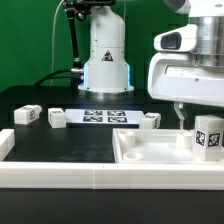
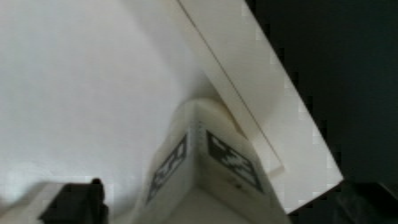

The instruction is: Assemble one leg

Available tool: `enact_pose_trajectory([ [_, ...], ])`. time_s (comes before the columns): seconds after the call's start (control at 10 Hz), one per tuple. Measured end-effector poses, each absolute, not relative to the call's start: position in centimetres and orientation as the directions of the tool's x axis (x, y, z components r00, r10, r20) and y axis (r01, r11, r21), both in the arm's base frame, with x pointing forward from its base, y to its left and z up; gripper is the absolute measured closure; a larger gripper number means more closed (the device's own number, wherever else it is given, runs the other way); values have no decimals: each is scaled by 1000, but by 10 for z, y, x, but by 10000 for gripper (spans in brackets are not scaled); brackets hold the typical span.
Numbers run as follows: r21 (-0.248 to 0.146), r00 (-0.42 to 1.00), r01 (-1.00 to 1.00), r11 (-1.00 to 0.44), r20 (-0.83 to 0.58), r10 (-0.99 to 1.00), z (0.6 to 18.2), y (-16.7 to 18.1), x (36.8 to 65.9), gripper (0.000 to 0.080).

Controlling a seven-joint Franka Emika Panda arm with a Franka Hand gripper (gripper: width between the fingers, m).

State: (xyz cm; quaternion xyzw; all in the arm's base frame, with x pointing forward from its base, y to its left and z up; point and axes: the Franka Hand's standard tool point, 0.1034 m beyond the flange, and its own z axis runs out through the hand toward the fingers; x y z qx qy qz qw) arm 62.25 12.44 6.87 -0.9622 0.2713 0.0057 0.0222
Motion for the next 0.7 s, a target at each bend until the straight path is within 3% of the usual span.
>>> enact_pose_trajectory([
  [0.4, -37, 984, -177, -984, -3, -177, 69, 124, 623, 150],
  [0.7, -25, 998, 69, -997, 6, 69, 69, 121, 623, 150],
])
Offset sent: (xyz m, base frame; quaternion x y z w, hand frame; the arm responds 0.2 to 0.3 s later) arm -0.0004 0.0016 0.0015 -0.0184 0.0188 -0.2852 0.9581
